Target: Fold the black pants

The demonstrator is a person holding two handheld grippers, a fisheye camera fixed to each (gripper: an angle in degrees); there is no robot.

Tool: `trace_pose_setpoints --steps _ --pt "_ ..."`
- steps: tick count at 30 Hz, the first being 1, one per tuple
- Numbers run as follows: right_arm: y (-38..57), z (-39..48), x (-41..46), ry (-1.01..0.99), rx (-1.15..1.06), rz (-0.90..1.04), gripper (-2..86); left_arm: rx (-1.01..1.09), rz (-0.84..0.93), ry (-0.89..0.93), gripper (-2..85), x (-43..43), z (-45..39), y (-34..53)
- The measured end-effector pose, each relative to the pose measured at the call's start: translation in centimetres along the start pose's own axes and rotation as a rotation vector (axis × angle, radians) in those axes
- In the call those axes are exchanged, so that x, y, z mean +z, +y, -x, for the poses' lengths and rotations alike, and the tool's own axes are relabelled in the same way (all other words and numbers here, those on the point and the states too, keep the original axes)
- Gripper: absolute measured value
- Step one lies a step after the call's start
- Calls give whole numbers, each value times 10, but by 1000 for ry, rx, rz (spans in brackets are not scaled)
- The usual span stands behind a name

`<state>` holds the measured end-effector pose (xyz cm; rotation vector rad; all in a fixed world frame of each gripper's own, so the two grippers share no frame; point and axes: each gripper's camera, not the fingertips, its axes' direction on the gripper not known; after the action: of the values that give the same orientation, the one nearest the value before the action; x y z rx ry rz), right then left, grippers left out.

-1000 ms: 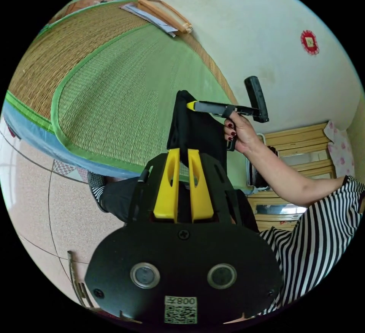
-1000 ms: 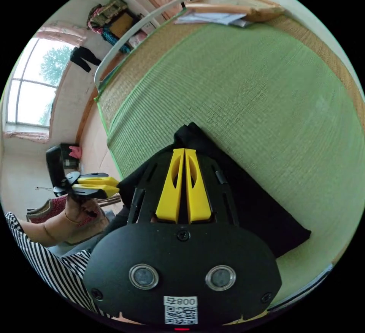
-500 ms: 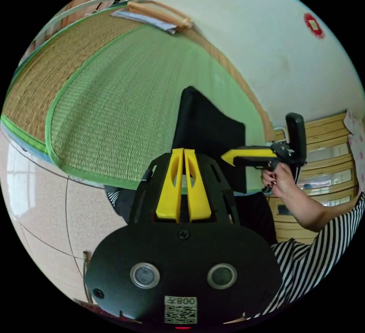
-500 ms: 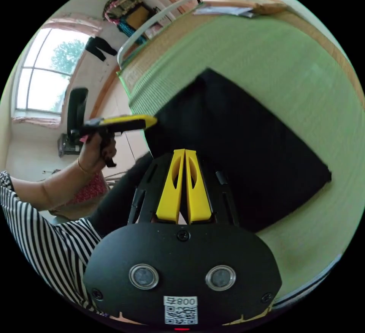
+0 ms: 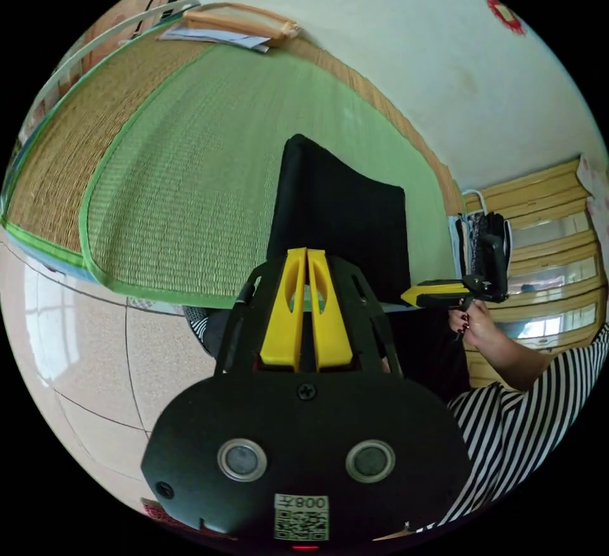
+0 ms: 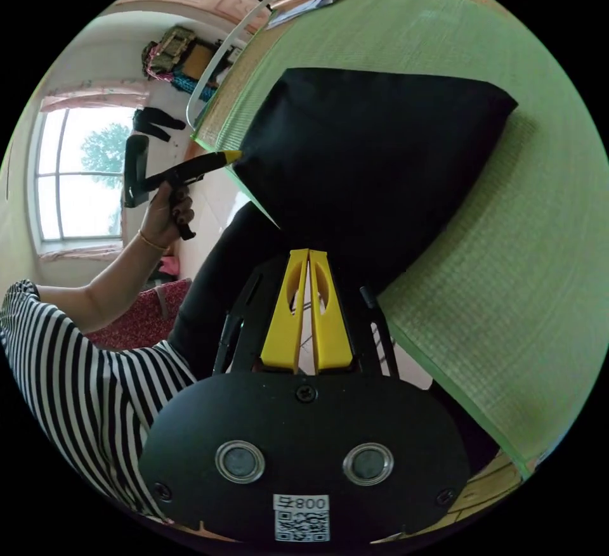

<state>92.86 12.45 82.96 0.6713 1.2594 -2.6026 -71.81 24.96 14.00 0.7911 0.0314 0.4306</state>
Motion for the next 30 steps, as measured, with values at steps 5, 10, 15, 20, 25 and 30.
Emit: trace_pose_setpoints --steps 5,10,15,20,25,30 --pt "14 -28 -10 -110 105 18 1 -46 69 31 1 34 -6 0" --pt "22 -21 -36 -32 85 -2 1 -2 115 -18 1 55 -26 4" --pt "16 -28 -82 -85 91 -117 1 -21 54 -8 1 62 -37 12" --pt "-30 -57 -140 -90 134 -230 0 27 148 -26 1 97 -57 17" --pt "-84 -101 -161 -13 271 -204 0 -3 174 -11 1 118 -55 18" --pt "-75 -107 -170 -108 265 -208 0 -11 137 -1 1 117 -57 17"
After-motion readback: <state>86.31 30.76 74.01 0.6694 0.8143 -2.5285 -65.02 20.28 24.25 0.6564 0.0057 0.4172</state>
